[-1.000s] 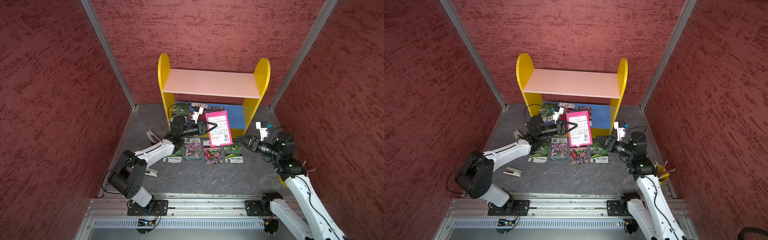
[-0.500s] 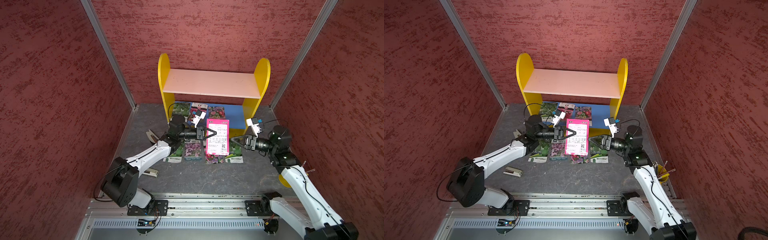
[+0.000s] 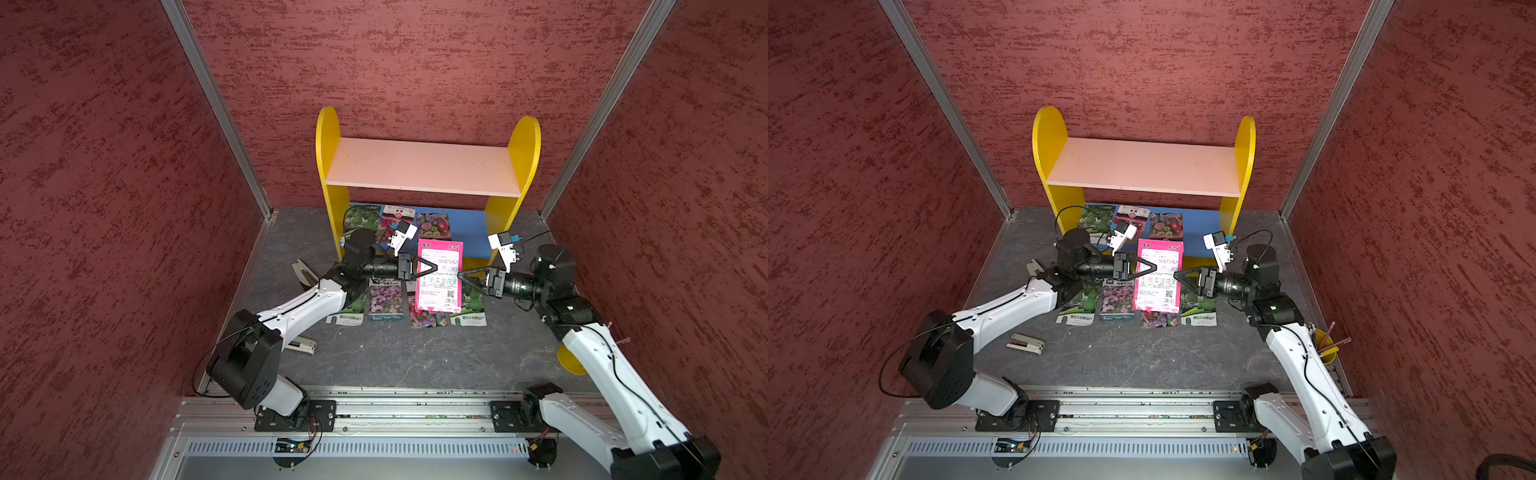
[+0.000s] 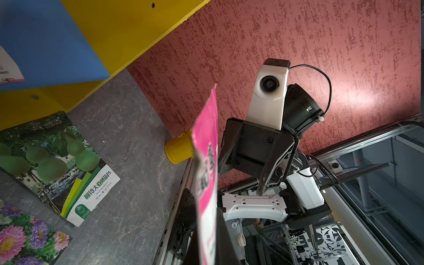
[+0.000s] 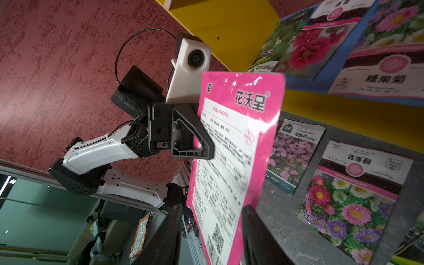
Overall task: Take the seed bag off the shelf
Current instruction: Pick up the seed packet from the shelf.
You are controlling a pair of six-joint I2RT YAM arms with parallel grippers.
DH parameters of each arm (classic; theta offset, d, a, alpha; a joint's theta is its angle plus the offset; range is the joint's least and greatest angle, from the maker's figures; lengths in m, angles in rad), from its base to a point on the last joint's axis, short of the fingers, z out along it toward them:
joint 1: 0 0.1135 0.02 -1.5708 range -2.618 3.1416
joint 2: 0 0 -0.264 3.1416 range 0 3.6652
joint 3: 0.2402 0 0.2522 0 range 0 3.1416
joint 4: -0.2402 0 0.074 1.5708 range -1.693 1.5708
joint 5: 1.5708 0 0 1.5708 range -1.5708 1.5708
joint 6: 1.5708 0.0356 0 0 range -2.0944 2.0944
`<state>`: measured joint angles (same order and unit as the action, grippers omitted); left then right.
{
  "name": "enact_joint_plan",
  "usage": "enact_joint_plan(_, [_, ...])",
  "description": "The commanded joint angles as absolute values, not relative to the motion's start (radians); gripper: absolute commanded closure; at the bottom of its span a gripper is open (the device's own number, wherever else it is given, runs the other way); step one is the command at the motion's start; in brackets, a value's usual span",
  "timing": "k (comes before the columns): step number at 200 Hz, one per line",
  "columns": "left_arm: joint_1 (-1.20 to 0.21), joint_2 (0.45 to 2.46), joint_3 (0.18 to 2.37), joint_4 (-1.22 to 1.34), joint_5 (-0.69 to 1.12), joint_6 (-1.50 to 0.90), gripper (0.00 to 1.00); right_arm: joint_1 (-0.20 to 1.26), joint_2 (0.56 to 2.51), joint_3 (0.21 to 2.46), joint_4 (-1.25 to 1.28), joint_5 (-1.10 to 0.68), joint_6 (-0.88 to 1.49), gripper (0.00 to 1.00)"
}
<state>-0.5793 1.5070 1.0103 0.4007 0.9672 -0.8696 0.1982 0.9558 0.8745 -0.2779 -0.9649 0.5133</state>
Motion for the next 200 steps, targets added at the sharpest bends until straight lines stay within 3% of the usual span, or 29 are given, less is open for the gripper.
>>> enact_joint_plan(1, [-0.585, 1.494, 1.036, 0.409, 0.974, -0.855, 1.0, 0.214, 0.963, 0.879, -0.323, -0.916, 0.464, 0.54])
enact_joint_plan(65, [-0.589, 1.496, 1.044, 0.443, 0.981, -0.877, 1.0, 0.238, 0.998, 0.86, -0.274, -0.896, 0.476, 0.53])
enact_joint_plan(109, [-0.581, 1.492, 1.041, 0.439, 0.977, -0.874, 1.0, 0.249, 0.996, 0.839, -0.208, -0.945, 0.526, 0.93])
enact_joint_plan(133, [-0.579, 1.487, 1.045, 0.422, 0.973, -0.864, 0.99, 0.253, 0.991, 0.825, -0.156, -0.962, 0.567, 1.0])
enact_joint_plan(177, [-0.56, 1.49, 1.073, 0.285, 0.927, -0.799, 0.47, 0.266, 0.994, 0.822, -0.108, -0.933, 0.615, 1.0])
enact_joint_plan(200, [-0.526, 1.45, 1.088, 0.117, 0.873, -0.719, 0.12, 0.281, 0.986, 0.838, -0.175, -0.851, 0.6, 1.0])
